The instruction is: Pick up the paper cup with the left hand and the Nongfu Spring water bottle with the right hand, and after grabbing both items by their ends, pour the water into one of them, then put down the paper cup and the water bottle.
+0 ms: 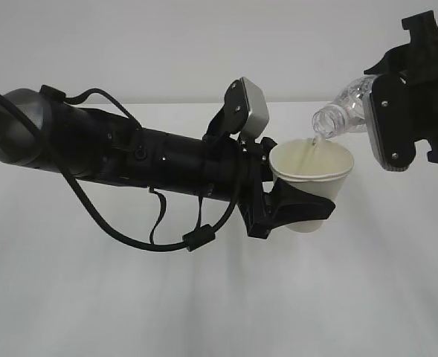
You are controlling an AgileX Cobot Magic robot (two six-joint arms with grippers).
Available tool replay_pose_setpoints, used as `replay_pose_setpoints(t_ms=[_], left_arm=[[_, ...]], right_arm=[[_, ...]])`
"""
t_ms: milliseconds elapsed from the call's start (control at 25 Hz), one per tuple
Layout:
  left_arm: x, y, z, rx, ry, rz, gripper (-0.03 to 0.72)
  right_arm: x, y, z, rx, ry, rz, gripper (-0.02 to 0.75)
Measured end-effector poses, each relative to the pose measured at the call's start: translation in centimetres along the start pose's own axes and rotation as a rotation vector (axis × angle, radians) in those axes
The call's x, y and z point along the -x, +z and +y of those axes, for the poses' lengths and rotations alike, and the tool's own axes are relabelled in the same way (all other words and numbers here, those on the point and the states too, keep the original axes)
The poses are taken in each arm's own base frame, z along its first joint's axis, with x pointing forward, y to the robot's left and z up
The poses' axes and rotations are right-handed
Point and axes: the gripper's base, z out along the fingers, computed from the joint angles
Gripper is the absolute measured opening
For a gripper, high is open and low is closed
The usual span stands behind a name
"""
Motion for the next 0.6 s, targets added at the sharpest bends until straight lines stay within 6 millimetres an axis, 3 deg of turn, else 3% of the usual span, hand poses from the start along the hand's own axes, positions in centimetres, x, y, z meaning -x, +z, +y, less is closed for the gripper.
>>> replay_pose_setpoints(t_ms=[600], left_arm=[[-0.02,0.00,0.20,0.022,-0.010,0.002,0.456]], right_arm=[[0.00,0.00,0.00,0.000,-0.008,0.001,0.447]])
